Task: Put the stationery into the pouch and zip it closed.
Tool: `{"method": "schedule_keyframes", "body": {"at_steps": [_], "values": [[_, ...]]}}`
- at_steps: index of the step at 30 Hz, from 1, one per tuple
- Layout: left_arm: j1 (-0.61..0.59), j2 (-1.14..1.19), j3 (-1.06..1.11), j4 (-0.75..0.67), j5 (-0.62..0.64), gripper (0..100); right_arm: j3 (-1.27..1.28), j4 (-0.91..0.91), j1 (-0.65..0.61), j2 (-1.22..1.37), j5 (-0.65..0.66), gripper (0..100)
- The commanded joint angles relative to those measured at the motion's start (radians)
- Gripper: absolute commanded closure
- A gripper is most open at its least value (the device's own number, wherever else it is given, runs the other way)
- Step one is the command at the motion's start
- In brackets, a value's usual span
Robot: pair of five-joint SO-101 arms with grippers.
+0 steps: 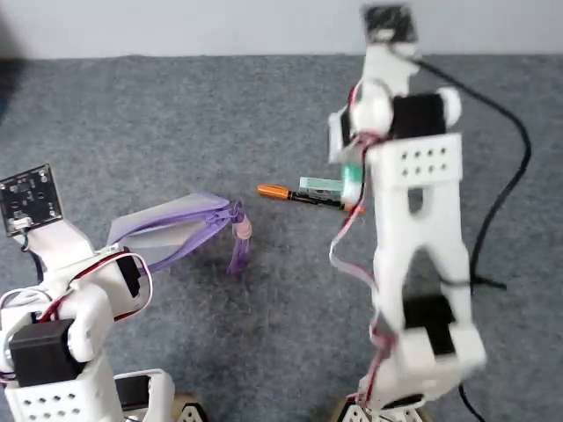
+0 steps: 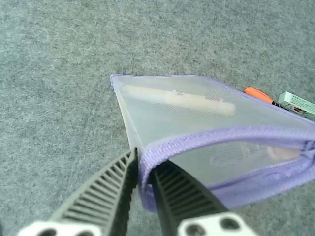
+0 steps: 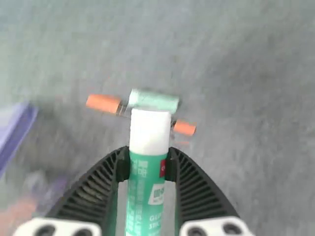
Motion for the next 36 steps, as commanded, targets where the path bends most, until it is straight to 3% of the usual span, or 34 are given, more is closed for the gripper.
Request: {"method": "schedule_keyframes", "body": {"at_steps": [1,7,14,21,28,36], "values": [[-0.005,-0.003,-0.015,0.003,0.009,99,0.232,-0.033,-0.071,-0.278,-0.015,99.1],[-0.006,-0.003,-0.013,0.003,0.009,99,0.597,-0.257,-0.234,-0.613,-0.100,99.1],[-0.008,-0.003,-0.015,0.003,0.011,99,1.002,-0.673,-0.427,-0.966,-0.203,99.1],[-0.008,-0.003,-0.015,0.003,0.011,99,1.260,-1.058,-0.610,-1.214,-0.222,99.1],[-0.008,-0.003,-0.013,0.003,0.011,99,1.369,-1.400,-0.773,-1.250,-0.218,99.1],[-0.009,-0.003,-0.015,0.003,0.011,99,1.481,-1.681,-0.786,-1.116,-0.137,99.1]]}}
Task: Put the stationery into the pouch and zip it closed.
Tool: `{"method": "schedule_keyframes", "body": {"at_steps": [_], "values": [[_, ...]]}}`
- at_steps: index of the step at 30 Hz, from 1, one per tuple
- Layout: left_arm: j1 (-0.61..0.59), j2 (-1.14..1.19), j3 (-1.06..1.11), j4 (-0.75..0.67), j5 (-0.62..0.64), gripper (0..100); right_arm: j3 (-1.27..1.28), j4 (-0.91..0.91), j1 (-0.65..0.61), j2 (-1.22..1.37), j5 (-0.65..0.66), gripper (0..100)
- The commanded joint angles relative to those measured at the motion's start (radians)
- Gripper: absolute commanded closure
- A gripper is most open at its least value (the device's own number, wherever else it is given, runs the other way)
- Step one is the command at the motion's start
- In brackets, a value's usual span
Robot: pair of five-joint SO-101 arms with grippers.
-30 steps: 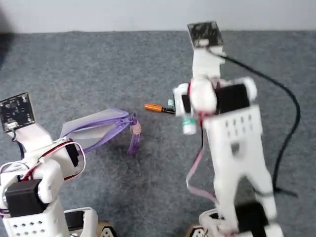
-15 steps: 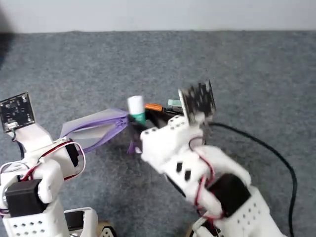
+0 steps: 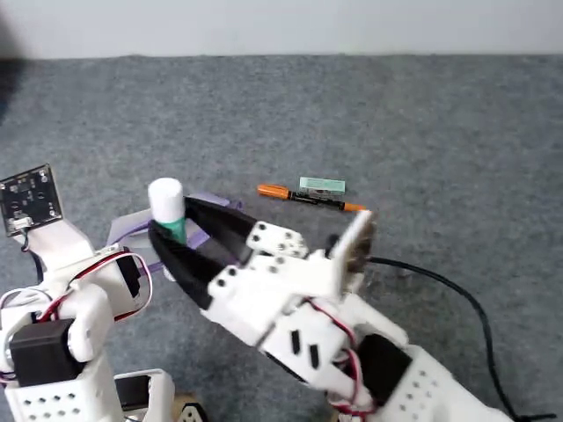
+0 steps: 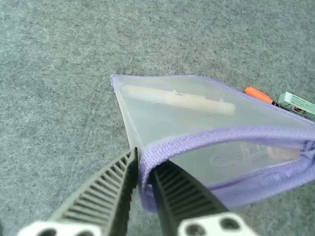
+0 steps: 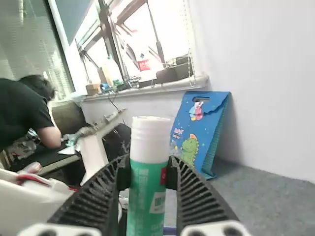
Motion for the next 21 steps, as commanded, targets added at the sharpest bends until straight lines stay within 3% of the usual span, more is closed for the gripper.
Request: {"method": "schedule_keyframes", "body": {"at_steps": [1,11,21], "values": [[-0.009,-0.003,-0.015,0.003,0.011,99,0.038,-0.171,-0.012,0.073,0.048,99.1],[-0.009,-0.003,-0.012,0.003,0.011,99,0.256,-0.739,0.008,0.343,0.172,99.1],[-0.009,-0.003,-0.012,0.003,0.011,99,0.339,-1.043,0.007,0.509,0.333,99.0]]}}
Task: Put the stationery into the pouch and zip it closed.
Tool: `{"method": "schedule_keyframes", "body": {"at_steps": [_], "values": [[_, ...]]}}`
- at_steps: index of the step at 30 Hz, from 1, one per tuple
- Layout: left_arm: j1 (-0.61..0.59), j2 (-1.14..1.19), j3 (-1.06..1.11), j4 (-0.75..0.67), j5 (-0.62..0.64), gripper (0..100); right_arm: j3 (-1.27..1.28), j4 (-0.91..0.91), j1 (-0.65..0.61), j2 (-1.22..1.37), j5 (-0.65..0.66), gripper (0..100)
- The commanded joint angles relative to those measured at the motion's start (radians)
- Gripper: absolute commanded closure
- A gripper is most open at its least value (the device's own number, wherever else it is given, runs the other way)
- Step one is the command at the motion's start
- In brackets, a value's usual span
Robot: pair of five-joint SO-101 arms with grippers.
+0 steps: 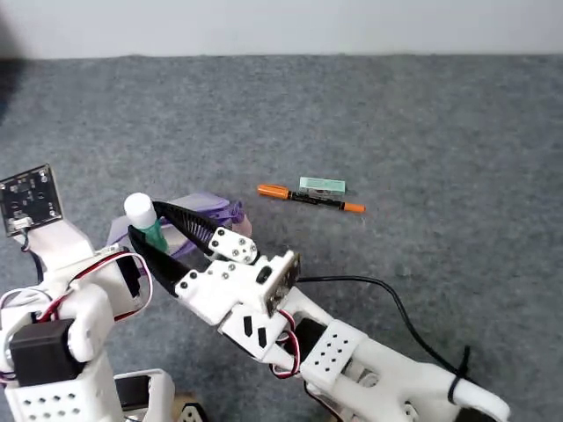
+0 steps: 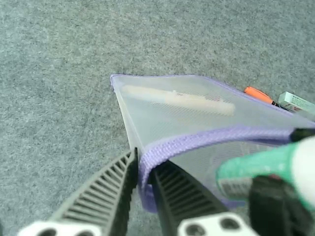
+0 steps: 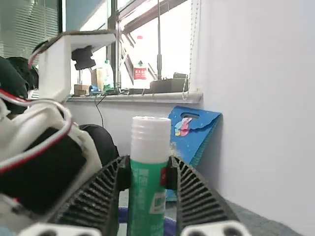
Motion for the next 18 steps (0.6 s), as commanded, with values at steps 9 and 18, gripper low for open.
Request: {"method": "schedule_keyframes", "body": {"at_steps": [9,18], "values": [[-0.009,-0.003,-0.010,0.003,0.011,99,0.057,0.108,0.028,-0.036,0.072,91.5],[-0.009,-0.003,-0.010,0.000,0.011,99,-0.138,0.647,0.058,-0.242,-0.092,79.0]]}}
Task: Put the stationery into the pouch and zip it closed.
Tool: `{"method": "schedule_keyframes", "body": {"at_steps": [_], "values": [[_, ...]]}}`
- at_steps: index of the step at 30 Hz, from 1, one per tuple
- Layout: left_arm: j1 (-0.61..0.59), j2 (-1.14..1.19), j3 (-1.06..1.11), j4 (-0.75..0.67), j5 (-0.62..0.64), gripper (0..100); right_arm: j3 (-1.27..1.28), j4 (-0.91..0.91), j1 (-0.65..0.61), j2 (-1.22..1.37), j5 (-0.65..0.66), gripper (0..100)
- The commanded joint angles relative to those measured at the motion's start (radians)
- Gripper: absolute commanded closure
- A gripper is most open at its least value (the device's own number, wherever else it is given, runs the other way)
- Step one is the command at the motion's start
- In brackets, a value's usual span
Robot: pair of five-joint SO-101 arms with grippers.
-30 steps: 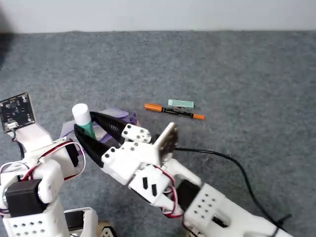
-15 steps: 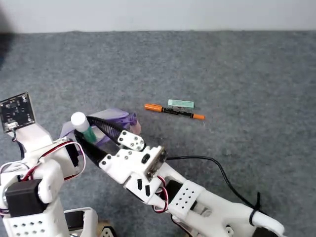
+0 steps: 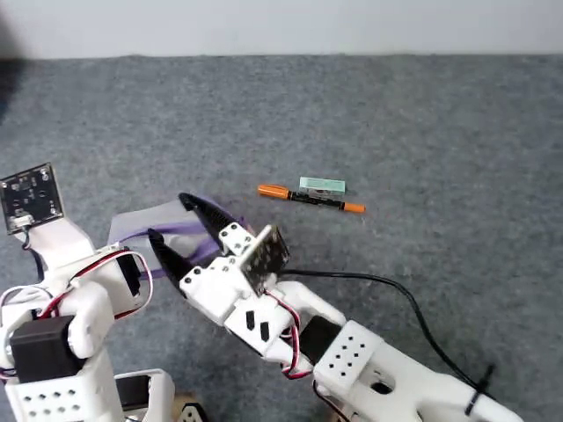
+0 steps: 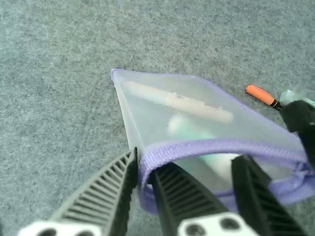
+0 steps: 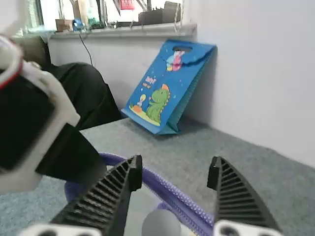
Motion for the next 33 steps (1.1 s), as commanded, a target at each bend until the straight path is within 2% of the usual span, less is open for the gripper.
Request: {"method": "schedule_keyframes", "body": {"at_steps": [1,7,9,13,16,18,23,29,33], "values": [[-0.011,-0.012,-0.010,0.000,0.011,99,-0.077,0.082,0.028,-0.085,-0.023,80.1],[-0.011,-0.012,-0.010,0.000,0.011,99,-0.094,0.268,0.107,-0.203,-0.023,84.4],[-0.011,-0.012,-0.010,0.000,0.011,99,-0.126,0.377,0.162,-0.231,-0.037,86.2],[-0.011,-0.012,-0.010,-0.002,0.011,99,-0.206,0.564,0.300,-0.239,-0.144,91.5],[-0.009,-0.012,-0.010,-0.003,0.011,99,-0.242,0.671,0.389,-0.237,-0.141,96.5],[-0.009,-0.012,-0.010,-0.003,0.011,99,-0.250,0.734,0.438,-0.237,-0.109,99.4],[-0.009,-0.012,-0.010,-0.003,0.011,99,-0.250,0.878,0.515,-0.237,0.014,98.5],[-0.009,-0.012,-0.010,-0.003,0.011,99,-0.250,1.029,0.521,-0.237,0.183,98.5],[-0.006,-0.012,-0.010,-0.003,0.011,99,-0.256,1.121,0.533,-0.197,0.249,99.1]]}}
